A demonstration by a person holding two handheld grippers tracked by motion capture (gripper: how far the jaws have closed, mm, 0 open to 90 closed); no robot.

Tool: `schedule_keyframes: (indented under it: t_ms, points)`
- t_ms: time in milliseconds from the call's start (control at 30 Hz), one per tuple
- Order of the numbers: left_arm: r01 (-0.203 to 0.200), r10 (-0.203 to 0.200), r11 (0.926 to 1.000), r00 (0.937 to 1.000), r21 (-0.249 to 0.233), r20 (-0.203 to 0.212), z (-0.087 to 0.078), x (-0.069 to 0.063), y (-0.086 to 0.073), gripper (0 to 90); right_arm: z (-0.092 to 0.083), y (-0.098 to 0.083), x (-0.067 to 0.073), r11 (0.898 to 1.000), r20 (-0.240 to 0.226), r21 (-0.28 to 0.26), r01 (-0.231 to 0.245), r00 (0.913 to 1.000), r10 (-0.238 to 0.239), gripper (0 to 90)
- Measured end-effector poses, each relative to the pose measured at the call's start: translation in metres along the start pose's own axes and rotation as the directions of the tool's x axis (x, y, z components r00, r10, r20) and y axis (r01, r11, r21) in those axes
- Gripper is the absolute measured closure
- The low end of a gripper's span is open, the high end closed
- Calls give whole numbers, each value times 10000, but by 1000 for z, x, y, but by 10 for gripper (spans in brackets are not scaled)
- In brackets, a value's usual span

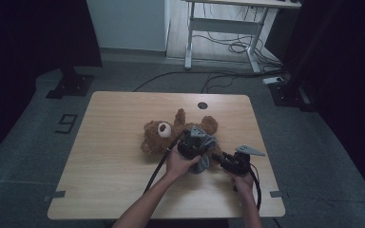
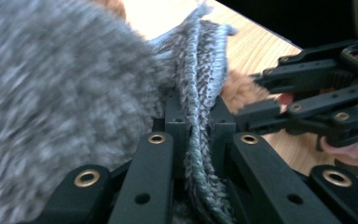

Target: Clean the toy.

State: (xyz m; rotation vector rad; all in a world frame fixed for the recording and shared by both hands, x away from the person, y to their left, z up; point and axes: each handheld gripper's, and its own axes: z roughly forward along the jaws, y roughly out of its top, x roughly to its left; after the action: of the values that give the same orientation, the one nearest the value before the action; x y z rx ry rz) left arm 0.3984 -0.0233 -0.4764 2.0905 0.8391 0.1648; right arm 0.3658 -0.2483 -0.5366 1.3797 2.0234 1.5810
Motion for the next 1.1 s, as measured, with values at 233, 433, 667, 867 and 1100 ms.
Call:
schedule_keyframes:
  t_ms: [233, 433, 667, 867, 1100]
  points:
    - [-55, 51, 9998, 9997, -175, -228, -26, 9, -22, 821, -1, 0, -2, 10000, -188, 35, -57, 9998, 58, 635]
    - [353, -403, 9977, 9953, -578, -878, -70, 39, -45, 819, -3, 0, -5, 10000, -359, 32, -17, 9994, 18, 635]
    - [1252, -1416, 9850, 9797, -1184, -1416, -116, 82, -76, 819, -3, -1, -6, 9999, -561, 119, 81, 9984, -74, 634]
    - [1659, -1884, 9791, 9579, -1179, -2168, -133, 102, -97, 819, -3, -2, -7, 9998, -585, 192, 36, 9983, -25, 634]
    - [2439, -2684, 9610, 9358, -1302, -2285, -138, 119, -115, 817, -2, -3, -8, 9996, -576, 269, 29, 9983, -13, 634]
